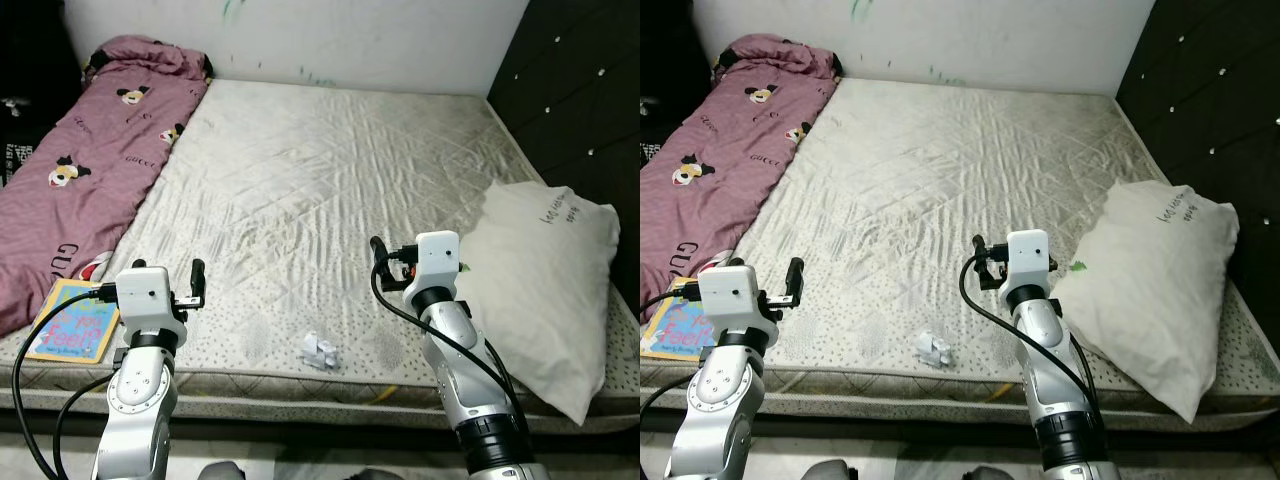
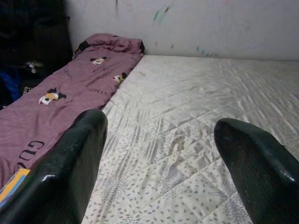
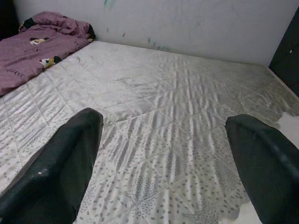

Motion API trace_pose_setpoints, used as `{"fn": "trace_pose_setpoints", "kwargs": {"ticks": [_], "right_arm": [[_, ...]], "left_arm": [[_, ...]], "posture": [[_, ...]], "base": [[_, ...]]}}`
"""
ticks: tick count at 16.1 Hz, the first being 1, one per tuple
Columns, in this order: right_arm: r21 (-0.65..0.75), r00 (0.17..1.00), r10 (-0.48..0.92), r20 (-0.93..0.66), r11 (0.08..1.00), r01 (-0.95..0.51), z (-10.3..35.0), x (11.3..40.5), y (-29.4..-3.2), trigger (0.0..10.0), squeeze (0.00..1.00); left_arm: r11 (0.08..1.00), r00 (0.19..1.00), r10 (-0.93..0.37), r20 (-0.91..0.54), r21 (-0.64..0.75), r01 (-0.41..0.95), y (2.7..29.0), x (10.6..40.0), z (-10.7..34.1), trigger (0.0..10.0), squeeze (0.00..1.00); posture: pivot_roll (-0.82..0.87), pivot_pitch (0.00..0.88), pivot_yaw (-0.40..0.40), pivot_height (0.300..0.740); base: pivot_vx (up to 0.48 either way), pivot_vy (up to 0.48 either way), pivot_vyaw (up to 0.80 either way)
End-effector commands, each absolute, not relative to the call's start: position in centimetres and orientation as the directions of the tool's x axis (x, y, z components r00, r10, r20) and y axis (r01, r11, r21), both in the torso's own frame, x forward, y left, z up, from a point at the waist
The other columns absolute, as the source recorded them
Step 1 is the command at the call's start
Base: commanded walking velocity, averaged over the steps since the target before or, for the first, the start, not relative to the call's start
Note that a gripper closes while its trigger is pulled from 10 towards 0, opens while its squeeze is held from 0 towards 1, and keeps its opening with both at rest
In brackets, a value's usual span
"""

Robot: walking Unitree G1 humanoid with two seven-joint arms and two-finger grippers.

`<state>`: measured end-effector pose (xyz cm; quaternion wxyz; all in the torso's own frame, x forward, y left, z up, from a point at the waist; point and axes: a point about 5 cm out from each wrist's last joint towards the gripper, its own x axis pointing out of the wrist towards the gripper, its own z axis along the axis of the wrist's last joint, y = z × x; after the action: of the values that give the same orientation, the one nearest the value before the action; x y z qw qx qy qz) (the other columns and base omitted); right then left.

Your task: Clean up the room

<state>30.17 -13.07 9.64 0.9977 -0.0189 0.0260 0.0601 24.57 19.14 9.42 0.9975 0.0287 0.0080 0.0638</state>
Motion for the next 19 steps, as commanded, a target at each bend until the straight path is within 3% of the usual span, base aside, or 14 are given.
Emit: {"fn": "trace_pose_setpoints", "kwargs": {"ticks": [1, 6, 19], "right_arm": [[-0.033, 0.992, 0.115, -0.056, 0.993, -0.117, 9.8, 30.2, -13.4, 10.0, 0.00], [-0.038, 0.991, 0.126, -0.055, 0.991, -0.128, 9.7, 30.3, -13.3, 10.0, 0.00], [-0.040, 0.984, 0.170, -0.049, 0.984, -0.172, 9.9, 30.6, -12.4, 10.0, 0.00]], "left_arm": [[0.991, 0.993, 0.118, -0.010, 0.063, -0.118, 19.0, 24.8, 9.7, 10.0, 0.00], [0.990, 0.992, 0.128, -0.009, 0.066, -0.127, 18.9, 24.9, 9.6, 10.0, 0.00], [0.985, 0.987, 0.163, 0.002, 0.057, -0.163, 18.9, 25.4, 10.0, 10.0, 0.00]], "posture": [[0.10, 0.020, -0.055, 0.655], [0.10, 0.013, -0.059, 0.591], [0.09, 0.054, -0.067, 0.576]], "base": [[0.000, 0.000, 0.00], [0.000, 0.000, 0.00], [0.000, 0.000, 0.00]]}}
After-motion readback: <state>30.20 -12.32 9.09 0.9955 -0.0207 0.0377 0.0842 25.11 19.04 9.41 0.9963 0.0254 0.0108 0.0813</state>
